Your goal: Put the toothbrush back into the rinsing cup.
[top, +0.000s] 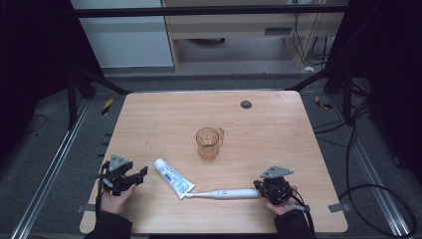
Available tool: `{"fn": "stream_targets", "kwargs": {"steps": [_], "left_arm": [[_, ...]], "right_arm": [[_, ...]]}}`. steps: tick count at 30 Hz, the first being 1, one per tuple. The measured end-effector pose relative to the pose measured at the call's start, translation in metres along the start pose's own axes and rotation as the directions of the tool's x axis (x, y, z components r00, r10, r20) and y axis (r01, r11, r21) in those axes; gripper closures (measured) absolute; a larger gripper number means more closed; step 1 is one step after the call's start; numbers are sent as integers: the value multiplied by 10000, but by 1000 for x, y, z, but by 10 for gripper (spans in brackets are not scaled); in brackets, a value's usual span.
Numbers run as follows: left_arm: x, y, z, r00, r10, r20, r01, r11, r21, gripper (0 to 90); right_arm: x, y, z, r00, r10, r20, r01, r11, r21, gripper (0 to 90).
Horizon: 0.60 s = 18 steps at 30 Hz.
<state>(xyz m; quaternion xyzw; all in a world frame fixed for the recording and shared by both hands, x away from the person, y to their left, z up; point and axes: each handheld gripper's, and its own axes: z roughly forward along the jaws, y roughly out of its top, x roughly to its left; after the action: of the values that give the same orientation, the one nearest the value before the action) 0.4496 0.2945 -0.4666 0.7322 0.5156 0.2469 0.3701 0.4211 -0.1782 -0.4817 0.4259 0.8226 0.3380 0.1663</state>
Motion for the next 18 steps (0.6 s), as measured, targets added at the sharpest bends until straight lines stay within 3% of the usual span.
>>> {"fn": "stream_targets", "kwargs": {"steps": [18], "left_arm": [[0, 0, 0, 10000, 10, -6, -10, 10000, -22, 366]], "right_arm": [[5, -8, -6, 9999, -17, -164, 20, 9999, 140, 894]]}}
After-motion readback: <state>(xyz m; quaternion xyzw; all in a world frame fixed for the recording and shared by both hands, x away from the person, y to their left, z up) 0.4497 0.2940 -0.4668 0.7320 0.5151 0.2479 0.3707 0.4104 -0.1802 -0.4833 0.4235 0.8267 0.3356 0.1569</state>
